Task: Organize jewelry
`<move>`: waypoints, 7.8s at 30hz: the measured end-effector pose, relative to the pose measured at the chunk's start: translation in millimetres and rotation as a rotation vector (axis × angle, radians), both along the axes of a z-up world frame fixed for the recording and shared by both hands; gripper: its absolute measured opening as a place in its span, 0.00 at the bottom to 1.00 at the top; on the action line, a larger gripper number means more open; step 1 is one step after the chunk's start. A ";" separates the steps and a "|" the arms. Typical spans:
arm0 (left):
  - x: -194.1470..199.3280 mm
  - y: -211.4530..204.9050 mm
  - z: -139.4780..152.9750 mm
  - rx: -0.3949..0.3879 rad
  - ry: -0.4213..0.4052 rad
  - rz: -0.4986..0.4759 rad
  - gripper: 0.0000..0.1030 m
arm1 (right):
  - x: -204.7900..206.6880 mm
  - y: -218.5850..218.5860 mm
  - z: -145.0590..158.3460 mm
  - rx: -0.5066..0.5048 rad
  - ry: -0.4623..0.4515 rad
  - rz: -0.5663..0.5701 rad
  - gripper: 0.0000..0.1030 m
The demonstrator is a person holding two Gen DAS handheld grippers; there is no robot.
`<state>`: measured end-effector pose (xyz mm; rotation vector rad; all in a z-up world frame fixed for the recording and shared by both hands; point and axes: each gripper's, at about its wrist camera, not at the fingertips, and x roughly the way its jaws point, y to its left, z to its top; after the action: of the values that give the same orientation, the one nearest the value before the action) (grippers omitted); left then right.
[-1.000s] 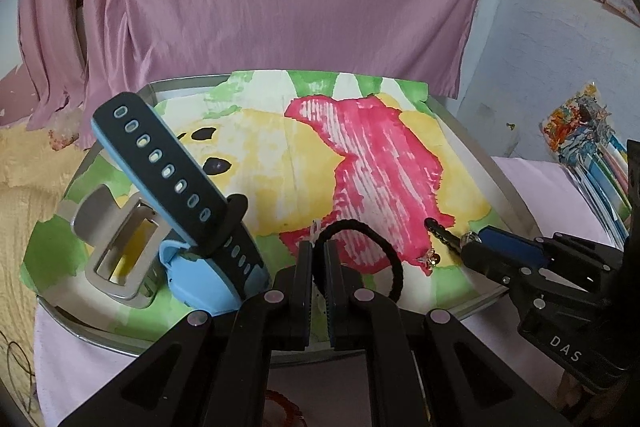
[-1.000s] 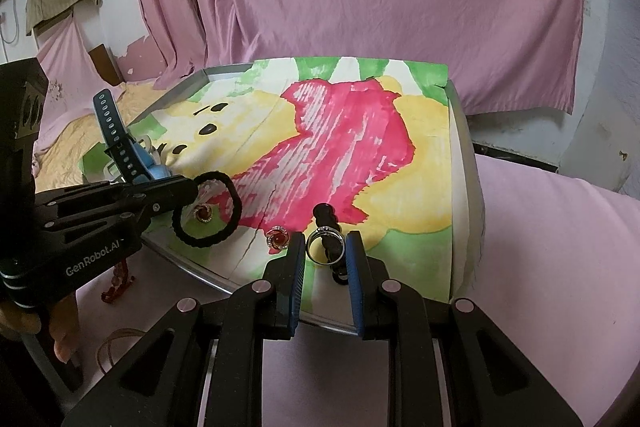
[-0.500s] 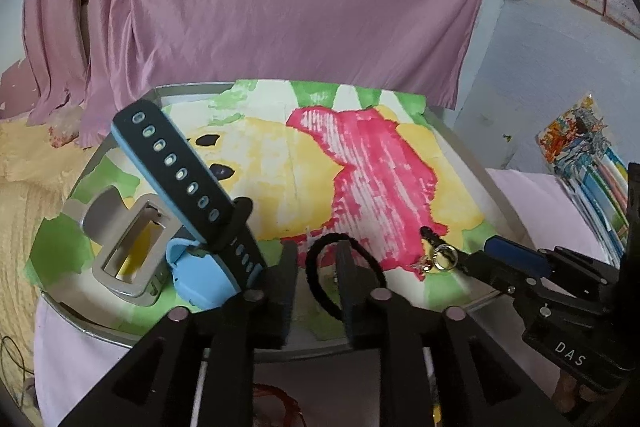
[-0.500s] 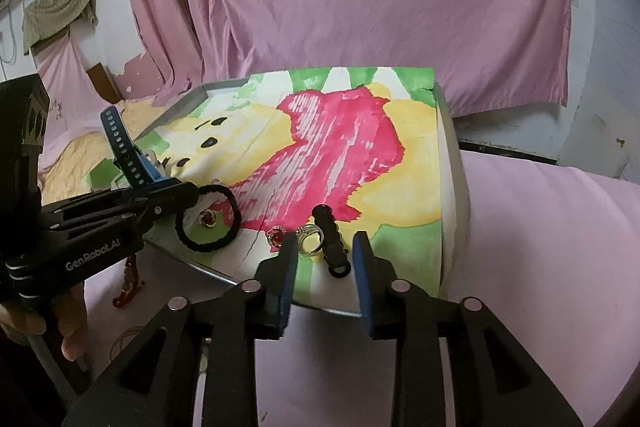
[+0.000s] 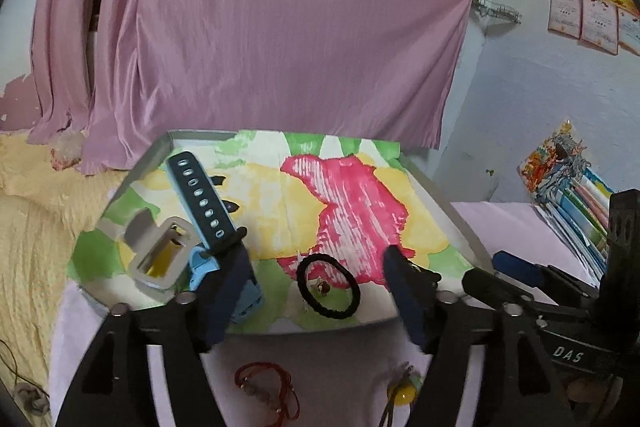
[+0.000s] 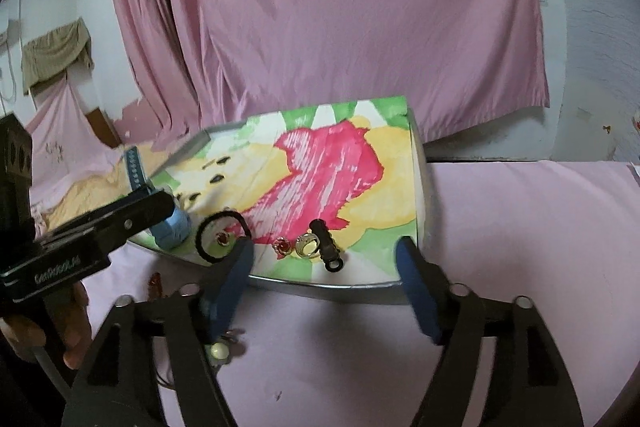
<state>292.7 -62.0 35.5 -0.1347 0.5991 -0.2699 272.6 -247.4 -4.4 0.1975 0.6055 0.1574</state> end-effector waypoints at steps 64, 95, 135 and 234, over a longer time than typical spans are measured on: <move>-73.4 71.4 -35.8 0.165 0.107 0.117 0.99 | -44.0 55.7 -20.8 -0.234 0.176 0.151 0.89; -39.7 42.9 -39.8 0.174 0.183 0.002 0.99 | -6.4 57.3 -25.7 -0.271 0.229 0.233 0.22; -43.9 19.7 -37.8 0.174 0.177 -0.125 0.08 | -6.4 44.4 -27.6 -0.186 0.221 0.246 0.22; -137.2 60.1 2.2 0.034 -0.197 0.186 0.99 | -123.9 27.2 16.1 -0.031 -0.275 -0.064 0.98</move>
<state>155.5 -1.9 37.7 -0.1285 0.3919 -0.0915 148.7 -220.2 11.7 0.1617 0.3271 0.1113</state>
